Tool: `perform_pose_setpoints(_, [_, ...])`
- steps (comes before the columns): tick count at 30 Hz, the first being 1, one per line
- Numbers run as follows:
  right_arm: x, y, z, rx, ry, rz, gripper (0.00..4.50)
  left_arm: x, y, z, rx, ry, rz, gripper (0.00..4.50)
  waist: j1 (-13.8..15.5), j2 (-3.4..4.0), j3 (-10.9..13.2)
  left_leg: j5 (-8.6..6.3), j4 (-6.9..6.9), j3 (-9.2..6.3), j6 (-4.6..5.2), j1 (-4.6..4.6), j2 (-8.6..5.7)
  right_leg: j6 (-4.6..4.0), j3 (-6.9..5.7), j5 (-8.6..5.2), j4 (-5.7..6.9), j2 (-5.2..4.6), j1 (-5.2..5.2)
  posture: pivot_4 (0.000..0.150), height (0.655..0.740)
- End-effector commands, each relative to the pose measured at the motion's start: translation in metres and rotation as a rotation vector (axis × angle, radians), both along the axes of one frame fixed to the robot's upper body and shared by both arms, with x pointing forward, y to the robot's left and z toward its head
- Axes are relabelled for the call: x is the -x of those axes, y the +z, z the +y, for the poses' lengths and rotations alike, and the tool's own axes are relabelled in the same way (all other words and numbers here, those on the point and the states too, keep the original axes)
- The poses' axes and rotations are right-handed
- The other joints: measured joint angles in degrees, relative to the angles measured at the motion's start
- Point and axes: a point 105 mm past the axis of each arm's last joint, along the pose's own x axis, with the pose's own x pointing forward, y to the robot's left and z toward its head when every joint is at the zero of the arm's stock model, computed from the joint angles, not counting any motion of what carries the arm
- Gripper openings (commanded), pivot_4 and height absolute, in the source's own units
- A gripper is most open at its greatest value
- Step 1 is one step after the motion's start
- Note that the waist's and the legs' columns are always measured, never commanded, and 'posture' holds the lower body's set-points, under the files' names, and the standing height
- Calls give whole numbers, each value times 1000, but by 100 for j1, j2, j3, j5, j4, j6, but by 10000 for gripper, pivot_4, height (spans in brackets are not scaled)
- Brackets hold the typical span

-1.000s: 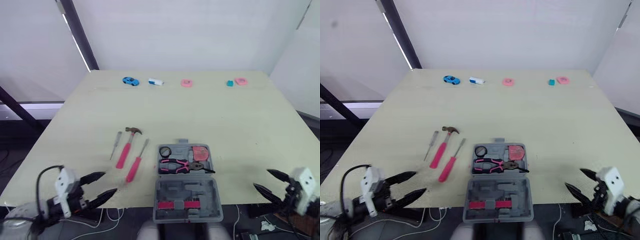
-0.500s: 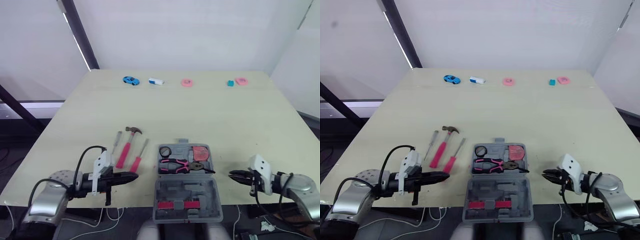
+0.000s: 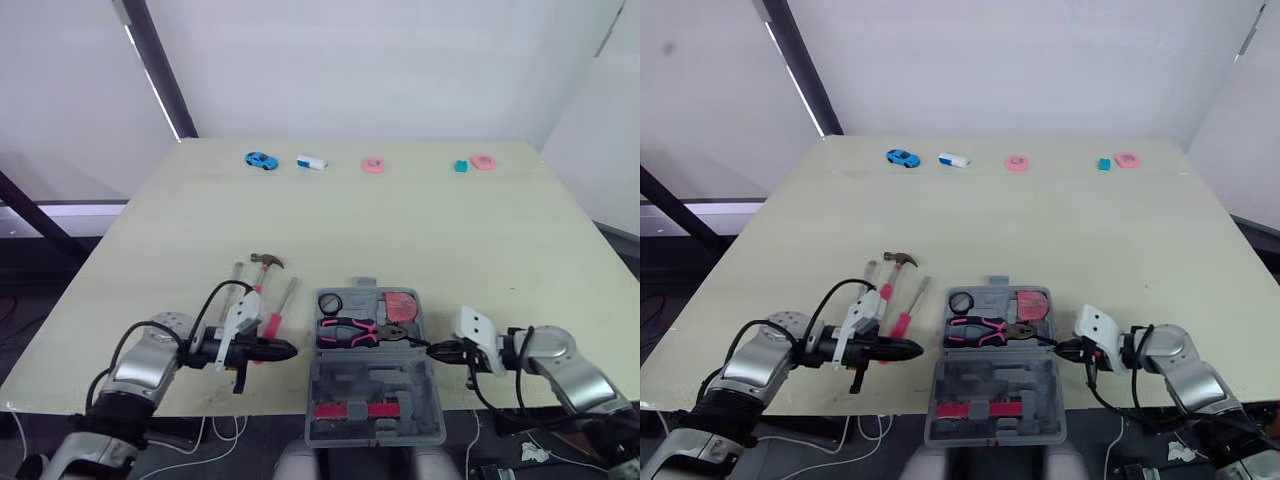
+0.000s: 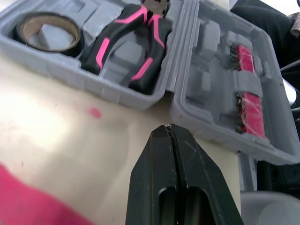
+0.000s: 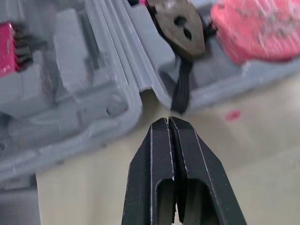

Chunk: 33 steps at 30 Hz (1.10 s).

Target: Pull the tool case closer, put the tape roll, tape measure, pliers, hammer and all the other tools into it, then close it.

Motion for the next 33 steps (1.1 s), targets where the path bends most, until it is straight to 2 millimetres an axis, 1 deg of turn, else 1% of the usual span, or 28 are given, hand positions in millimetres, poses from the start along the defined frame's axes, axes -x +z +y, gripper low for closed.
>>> perform_pose_setpoints(1, [-1,6,6,-13,26,-20,507,-1,2,-2,1,-19,-5,0,-2,0,0,0,0,0,0,0,0,0,0,0,0,0,0,1500,7395])
perform_pose_setpoints(8, [0,6,6,-1,36,-21,507,-3,-3,-8,-7,-28,-3,0,-12,0,0,0,1,0,0,1,0,2,1,2,3,0,0,1500,7395])
perform_pose_setpoints(12, [0,6,7,-1,37,-22,507,-1,-7,-12,-17,-46,7,0,-16,0,0,0,2,0,0,2,0,5,1,3,5,1,0,1500,7395])
perform_pose_setpoints(18, [0,7,10,-8,40,-22,507,-2,-12,-23,-24,-62,4,0,-12,0,0,0,4,-1,0,1,0,6,1,4,8,2,0,1500,7395])
perform_pose_setpoints(22, [2,7,10,-11,43,-14,507,-7,-12,-28,-16,-53,-16,0,-12,-1,-1,0,4,-1,0,2,0,7,2,5,9,2,0,1500,7395])
perform_pose_setpoints(27, [2,7,10,-14,39,-10,507,-12,-11,-28,-20,-46,-31,0,-14,-1,-1,0,4,-2,0,2,-1,13,2,9,9,3,0,1500,7395])
perform_pose_setpoints(33, [-3,8,9,-30,9,-17,507,-18,-9,-30,-24,-50,-73,0,-12,-1,-1,1,8,-2,0,2,-1,12,1,8,12,3,1,1500,7395])
